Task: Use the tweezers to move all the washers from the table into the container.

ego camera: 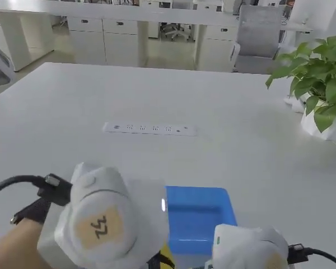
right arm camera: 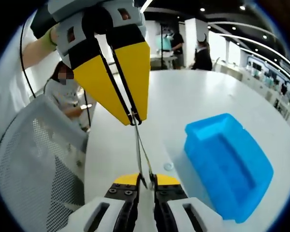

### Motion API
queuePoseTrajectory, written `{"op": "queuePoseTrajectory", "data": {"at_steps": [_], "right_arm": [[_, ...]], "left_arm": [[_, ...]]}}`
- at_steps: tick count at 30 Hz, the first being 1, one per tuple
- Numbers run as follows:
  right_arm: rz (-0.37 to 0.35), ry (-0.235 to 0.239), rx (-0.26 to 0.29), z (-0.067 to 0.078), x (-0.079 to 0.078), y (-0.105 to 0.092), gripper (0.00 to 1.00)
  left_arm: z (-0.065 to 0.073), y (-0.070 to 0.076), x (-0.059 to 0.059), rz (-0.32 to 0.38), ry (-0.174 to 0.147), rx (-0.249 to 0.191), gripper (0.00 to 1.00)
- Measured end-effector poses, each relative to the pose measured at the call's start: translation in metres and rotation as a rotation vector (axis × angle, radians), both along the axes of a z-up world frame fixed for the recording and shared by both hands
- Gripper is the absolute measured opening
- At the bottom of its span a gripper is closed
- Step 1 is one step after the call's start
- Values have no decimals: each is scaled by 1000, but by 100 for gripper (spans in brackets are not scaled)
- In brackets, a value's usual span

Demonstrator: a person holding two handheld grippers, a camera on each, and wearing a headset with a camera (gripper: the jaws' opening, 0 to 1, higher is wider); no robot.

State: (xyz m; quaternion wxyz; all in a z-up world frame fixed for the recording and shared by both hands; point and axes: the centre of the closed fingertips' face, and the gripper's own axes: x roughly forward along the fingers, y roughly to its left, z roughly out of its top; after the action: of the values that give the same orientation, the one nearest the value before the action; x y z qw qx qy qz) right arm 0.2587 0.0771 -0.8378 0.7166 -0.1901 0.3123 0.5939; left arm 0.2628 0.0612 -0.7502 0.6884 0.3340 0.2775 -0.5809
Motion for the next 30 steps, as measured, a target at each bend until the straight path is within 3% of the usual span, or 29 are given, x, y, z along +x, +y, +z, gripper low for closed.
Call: {"op": "queuePoseTrajectory", "data": {"at_steps": [6, 16, 19, 23, 30], "right_arm": [[-8, 3, 7, 0, 2, -1, 8], [-5, 38, 24, 0, 0, 1, 8], [-10, 51, 48, 7, 0, 4, 9], [-5, 48, 96, 23, -1, 7, 9], [12, 35, 88, 23, -1, 4, 7]], "left_arm": [[-1, 1, -4, -33, 10, 21, 0], [-10, 1, -7, -49, 78, 59, 0], [-15, 1, -8, -64, 87, 82, 0], [-13, -2, -9, -72, 100, 72, 0], [-12, -8, -9, -86, 108, 62, 0]]}}
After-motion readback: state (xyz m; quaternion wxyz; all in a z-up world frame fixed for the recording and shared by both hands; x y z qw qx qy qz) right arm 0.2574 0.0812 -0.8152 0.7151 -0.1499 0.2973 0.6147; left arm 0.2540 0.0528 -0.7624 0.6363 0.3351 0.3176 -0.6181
